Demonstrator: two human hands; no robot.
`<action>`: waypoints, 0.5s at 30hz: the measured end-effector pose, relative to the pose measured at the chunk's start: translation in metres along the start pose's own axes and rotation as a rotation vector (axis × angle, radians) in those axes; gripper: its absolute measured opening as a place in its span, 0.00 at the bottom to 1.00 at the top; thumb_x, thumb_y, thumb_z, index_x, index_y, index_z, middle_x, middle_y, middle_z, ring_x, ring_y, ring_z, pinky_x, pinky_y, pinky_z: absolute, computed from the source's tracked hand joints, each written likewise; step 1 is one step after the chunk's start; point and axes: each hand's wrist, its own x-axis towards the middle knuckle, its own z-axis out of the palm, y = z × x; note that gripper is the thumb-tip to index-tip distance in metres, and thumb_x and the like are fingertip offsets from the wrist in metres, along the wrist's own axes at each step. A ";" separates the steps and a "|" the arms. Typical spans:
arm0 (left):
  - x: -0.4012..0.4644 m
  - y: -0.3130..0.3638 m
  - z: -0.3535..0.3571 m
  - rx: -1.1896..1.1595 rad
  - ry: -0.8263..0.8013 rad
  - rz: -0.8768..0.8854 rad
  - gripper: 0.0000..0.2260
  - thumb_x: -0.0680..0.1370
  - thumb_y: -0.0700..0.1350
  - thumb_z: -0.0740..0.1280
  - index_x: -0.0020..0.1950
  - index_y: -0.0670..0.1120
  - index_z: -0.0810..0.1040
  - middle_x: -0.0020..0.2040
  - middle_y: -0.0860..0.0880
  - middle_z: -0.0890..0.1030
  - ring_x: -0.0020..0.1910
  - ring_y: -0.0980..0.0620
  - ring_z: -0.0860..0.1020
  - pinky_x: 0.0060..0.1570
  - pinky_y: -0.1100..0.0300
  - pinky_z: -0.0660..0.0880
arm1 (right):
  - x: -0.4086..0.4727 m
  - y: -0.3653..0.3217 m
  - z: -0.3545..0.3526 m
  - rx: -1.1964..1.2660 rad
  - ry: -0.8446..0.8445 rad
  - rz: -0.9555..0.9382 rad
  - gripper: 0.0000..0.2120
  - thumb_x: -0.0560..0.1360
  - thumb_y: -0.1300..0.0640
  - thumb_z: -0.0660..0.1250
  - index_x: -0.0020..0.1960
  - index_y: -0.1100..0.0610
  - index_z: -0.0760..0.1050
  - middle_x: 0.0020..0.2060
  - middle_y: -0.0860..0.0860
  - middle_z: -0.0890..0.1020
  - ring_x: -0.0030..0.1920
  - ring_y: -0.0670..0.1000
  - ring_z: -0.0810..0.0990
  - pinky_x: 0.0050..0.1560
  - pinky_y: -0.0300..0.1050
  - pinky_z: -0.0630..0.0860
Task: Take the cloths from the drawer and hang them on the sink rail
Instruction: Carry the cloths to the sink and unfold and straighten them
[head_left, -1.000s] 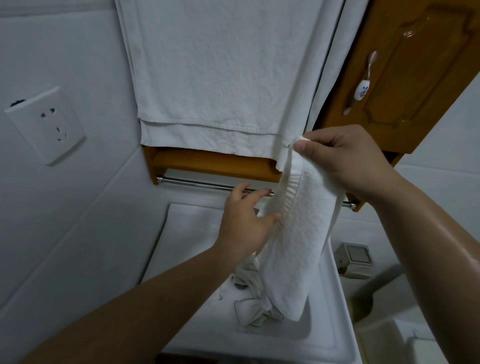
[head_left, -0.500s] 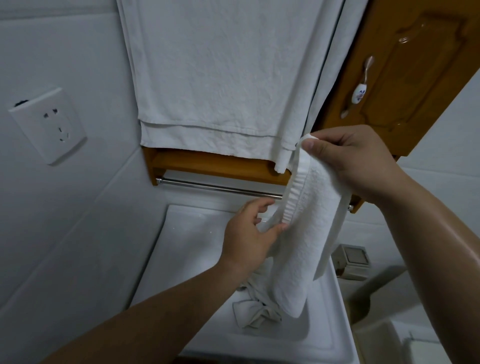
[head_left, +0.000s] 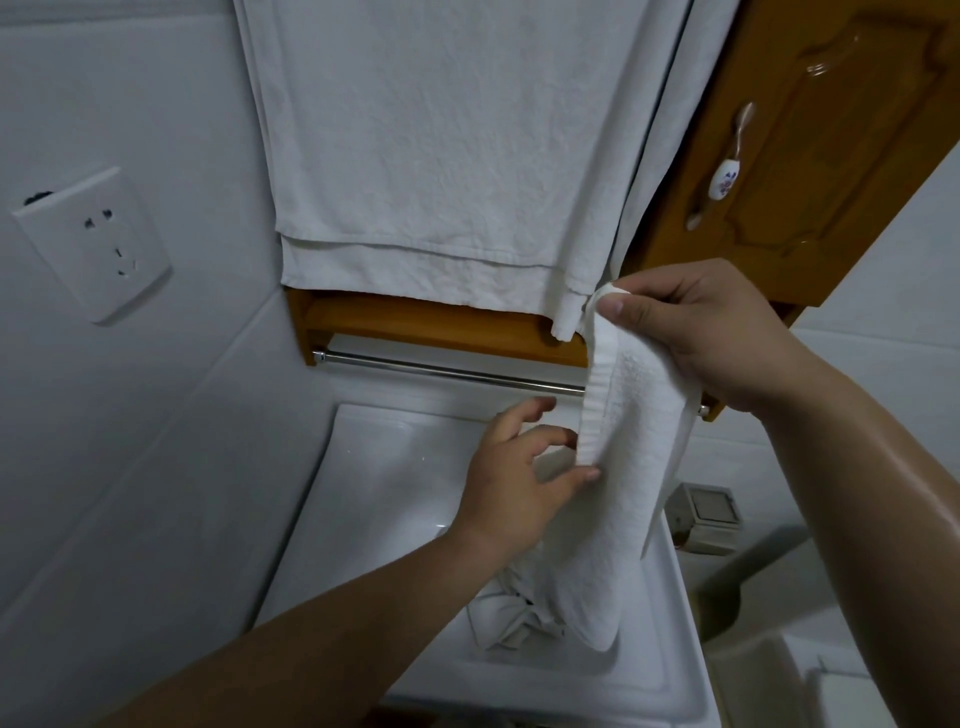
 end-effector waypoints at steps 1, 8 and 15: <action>-0.001 -0.001 0.002 0.009 0.001 -0.008 0.15 0.68 0.62 0.72 0.53 0.61 0.81 0.67 0.66 0.68 0.67 0.61 0.68 0.64 0.51 0.73 | 0.000 0.000 0.001 0.006 -0.001 0.001 0.07 0.75 0.49 0.69 0.49 0.49 0.84 0.40 0.40 0.86 0.40 0.39 0.83 0.37 0.27 0.73; 0.000 -0.009 0.004 -0.005 0.030 -0.019 0.11 0.72 0.55 0.73 0.53 0.56 0.83 0.64 0.64 0.72 0.64 0.60 0.71 0.62 0.54 0.75 | 0.001 0.000 0.005 0.009 0.005 -0.008 0.08 0.72 0.45 0.68 0.47 0.45 0.83 0.41 0.38 0.86 0.42 0.38 0.83 0.38 0.26 0.73; -0.005 -0.012 0.005 -0.057 0.050 -0.053 0.08 0.71 0.54 0.74 0.47 0.60 0.79 0.56 0.67 0.78 0.56 0.65 0.75 0.55 0.66 0.74 | 0.001 0.000 -0.003 0.065 -0.022 -0.027 0.06 0.72 0.44 0.68 0.44 0.40 0.85 0.43 0.43 0.87 0.43 0.44 0.85 0.39 0.29 0.76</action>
